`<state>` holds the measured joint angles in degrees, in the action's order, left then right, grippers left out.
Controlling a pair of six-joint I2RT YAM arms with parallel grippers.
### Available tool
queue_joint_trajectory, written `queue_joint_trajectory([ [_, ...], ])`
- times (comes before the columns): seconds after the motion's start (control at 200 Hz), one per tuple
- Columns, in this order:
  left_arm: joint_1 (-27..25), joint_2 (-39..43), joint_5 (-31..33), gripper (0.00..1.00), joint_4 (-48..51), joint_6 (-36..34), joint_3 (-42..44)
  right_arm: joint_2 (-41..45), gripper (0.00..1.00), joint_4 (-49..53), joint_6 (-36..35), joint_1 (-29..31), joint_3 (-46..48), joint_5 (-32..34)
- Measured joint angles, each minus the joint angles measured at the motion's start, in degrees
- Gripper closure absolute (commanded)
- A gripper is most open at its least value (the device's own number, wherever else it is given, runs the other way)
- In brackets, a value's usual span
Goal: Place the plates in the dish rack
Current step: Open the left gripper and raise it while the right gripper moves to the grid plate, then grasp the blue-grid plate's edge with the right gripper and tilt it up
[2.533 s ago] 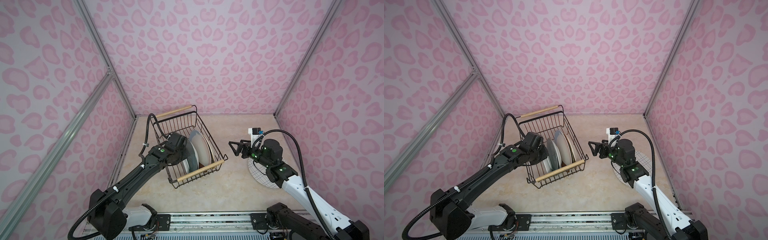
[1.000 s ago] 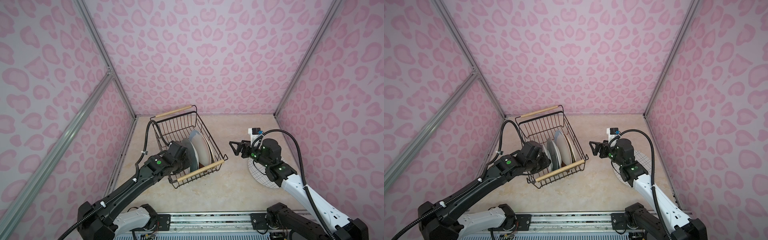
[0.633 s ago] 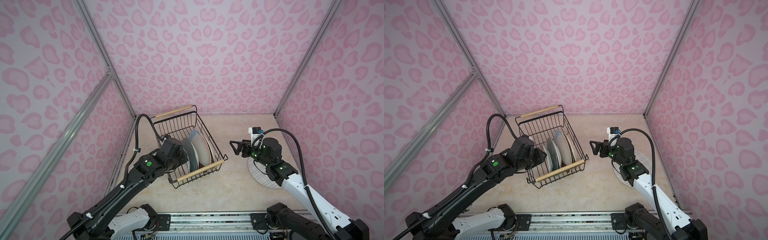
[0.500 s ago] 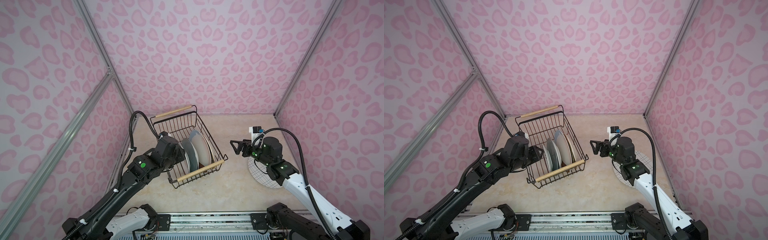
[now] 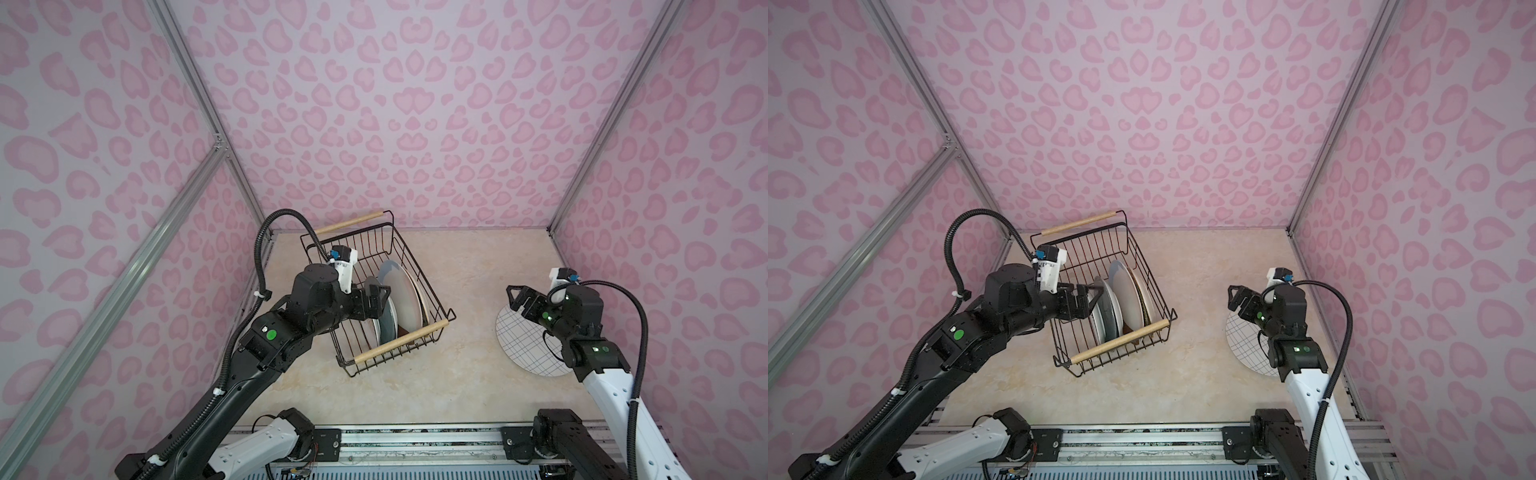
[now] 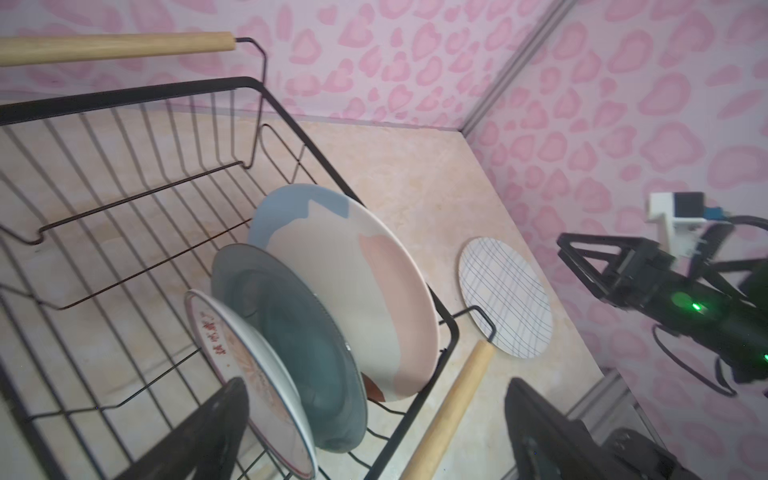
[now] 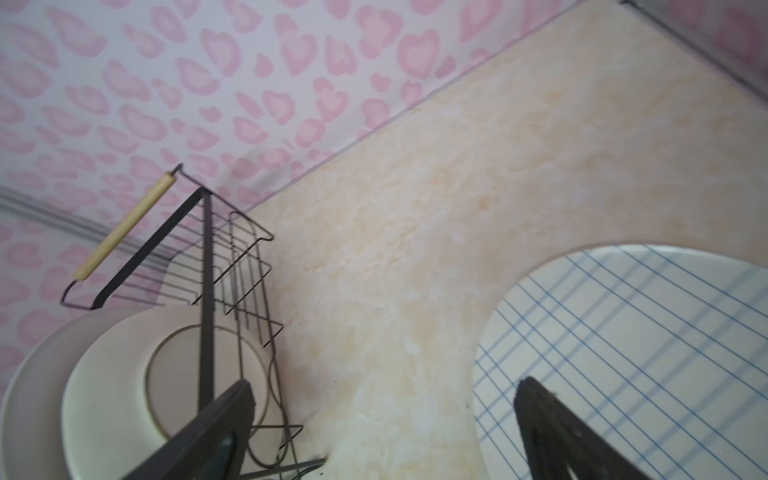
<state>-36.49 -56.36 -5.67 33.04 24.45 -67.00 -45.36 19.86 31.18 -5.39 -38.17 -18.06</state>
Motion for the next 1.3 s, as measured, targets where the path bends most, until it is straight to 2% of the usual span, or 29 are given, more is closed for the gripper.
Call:
queue_joint_trajectory([
  [0.145,0.0,-0.2,-8.85,0.02,-3.67,-4.87,2.29,2.23,0.03,4.37,2.71,-14.8,5.62,-2.1],
  [0.345,0.0,1.77,-14.69,0.02,-5.97,-7.19,6.43,2.45,0.03,6.19,5.38,-33.51,11.43,-3.13],
  [0.45,0.0,4.5,-15.78,0.02,-7.17,-7.85,8.85,0.81,0.03,5.14,6.38,-40.65,14.64,-5.49],
  [0.55,0.0,6.32,-15.96,0.02,-7.87,-8.0,10.03,0.04,0.04,3.41,7.28,-44.81,17.0,-7.72],
  [0.725,-0.02,6.78,-16.06,0.03,-8.83,-8.11,10.29,-2.05,0.06,-2.05,8.0,-47.98,21.38,-12.92],
  [1.0,-0.04,6.75,-16.09,0.03,-9.55,-8.11,10.29,-9.46,0.08,-8.37,5.38,-48.11,22.64,-22.34],
  [1.3,0.0,6.86,-14.97,0.03,-9.51,-8.39,10.29,-11.1,0.17,-12.87,5.53,-36.76,24.61,-26.38],
])
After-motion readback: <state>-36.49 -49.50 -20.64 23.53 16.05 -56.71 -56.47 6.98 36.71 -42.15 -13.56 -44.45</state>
